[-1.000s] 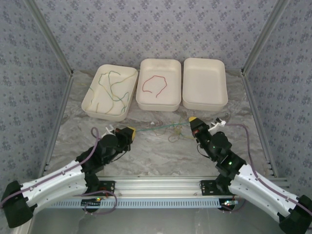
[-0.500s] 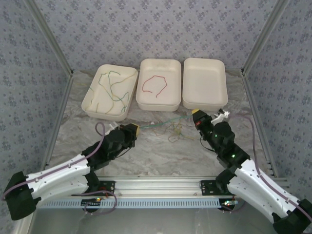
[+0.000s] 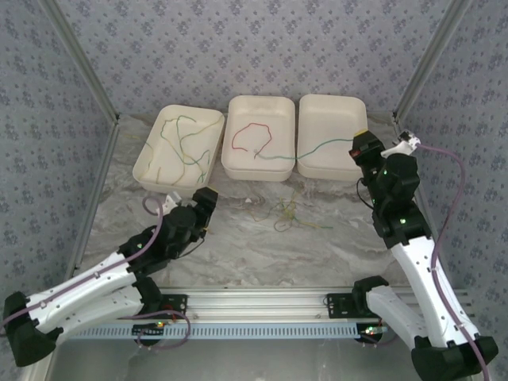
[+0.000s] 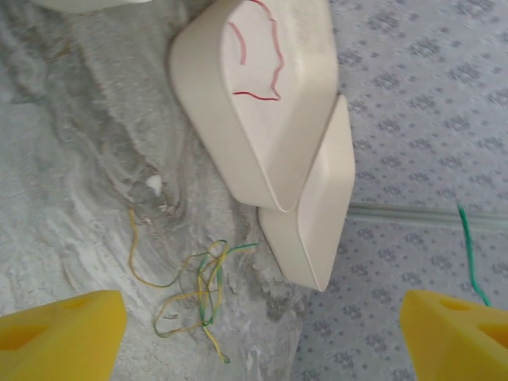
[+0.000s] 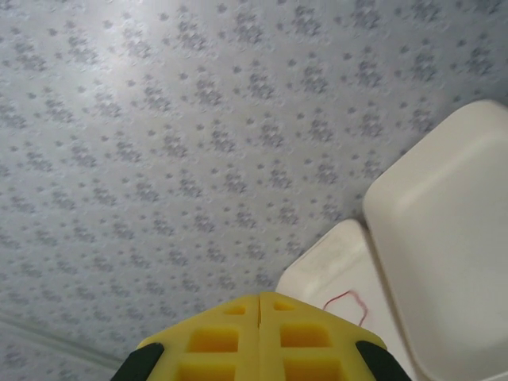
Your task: Untangle the cables
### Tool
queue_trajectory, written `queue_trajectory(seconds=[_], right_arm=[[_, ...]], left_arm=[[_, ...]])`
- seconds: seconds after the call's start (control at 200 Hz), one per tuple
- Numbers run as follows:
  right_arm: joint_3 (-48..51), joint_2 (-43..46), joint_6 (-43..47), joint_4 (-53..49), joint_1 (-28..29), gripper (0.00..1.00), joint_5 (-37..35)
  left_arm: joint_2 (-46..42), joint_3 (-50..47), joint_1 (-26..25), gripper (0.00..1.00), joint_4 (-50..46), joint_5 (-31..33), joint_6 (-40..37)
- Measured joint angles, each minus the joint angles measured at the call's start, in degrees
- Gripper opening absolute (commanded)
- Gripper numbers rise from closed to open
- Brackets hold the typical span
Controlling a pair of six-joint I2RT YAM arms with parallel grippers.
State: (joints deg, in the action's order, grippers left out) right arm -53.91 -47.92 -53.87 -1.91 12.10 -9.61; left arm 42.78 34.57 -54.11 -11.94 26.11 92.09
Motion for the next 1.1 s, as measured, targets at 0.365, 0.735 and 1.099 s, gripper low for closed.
queue_trajectory(seconds=[0.365,0.735,1.099], right_arm=[[0.13,-12.92,-9.25,-1.42,-6.62,0.00,-16.61],[-13.40,-36.68,-27.34,-17.07,-6.88,0.00,-32.50],[-31.39,-56.33,-33.11,-22.36,-6.54,0.27,-33.09]], left_arm=[[4.98,5.29,-0.46,0.82,0.00,-4.90,-13.86],[2.45,5.29,-0.68,0.79,-0.90,-5.07,-18.16],[0.92,5.29,-0.76,0.78,-3.06,-4.42,-18.58]])
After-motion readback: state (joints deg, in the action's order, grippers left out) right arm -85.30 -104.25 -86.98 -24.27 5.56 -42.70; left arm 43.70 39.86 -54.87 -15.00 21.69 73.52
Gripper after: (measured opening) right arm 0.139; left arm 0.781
